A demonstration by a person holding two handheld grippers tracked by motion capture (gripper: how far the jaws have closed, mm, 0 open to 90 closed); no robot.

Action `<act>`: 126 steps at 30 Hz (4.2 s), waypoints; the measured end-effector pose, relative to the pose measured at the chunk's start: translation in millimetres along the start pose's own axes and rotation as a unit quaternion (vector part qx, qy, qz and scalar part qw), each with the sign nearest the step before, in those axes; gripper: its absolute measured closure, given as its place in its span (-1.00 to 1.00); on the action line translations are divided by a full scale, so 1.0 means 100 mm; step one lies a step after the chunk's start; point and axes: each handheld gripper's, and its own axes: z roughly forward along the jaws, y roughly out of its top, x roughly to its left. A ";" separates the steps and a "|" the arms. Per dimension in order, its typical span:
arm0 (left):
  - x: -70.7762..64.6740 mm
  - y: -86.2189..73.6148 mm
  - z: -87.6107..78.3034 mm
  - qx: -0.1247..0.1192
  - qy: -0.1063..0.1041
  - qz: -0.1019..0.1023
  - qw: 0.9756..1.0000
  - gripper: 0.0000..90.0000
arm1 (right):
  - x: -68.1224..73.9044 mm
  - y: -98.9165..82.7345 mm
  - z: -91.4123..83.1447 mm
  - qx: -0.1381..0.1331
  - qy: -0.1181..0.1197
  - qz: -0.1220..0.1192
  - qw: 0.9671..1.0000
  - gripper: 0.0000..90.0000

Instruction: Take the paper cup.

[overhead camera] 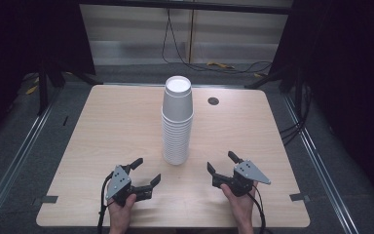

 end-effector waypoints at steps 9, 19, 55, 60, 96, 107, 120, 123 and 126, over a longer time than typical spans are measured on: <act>0.00 0.00 0.00 -0.001 0.001 0.000 1.000 -0.65 | -0.03 0.18 0.01 -0.007 0.042 0.011 0.999 -0.69; 0.00 0.00 0.00 0.000 -0.002 -0.001 1.000 -0.65 | 0.01 0.44 0.02 -0.011 0.075 0.007 0.997 -0.61; 0.00 0.00 0.00 -0.001 -0.003 0.000 1.000 -0.65 | 0.10 1.38 0.19 -0.013 0.168 -0.030 0.985 -0.58; 0.00 0.00 0.00 0.000 -0.005 0.000 1.000 -0.65 | 0.11 1.49 0.26 -0.005 0.183 -0.032 0.983 -0.60; 0.00 0.00 0.00 -0.001 -0.007 0.001 1.000 -0.65 | 0.16 2.28 0.70 0.074 0.239 -0.089 0.964 -0.54; -0.01 0.00 0.00 -0.002 -0.006 0.003 1.000 -0.65 | 0.21 2.42 0.86 0.105 0.244 -0.103 0.959 -0.62; -0.01 0.00 0.00 -0.002 -0.009 0.007 1.000 -0.65 | 0.30 2.56 1.02 0.160 0.252 -0.125 0.946 -0.61; -0.01 0.00 0.00 -0.002 -0.010 0.007 1.000 -0.65 | 0.35 2.60 1.06 0.177 0.246 -0.132 0.944 -0.61; -0.01 0.00 0.00 -0.003 -0.011 0.005 1.000 -0.65 | 0.37 2.62 1.08 0.184 0.246 -0.138 0.942 -0.61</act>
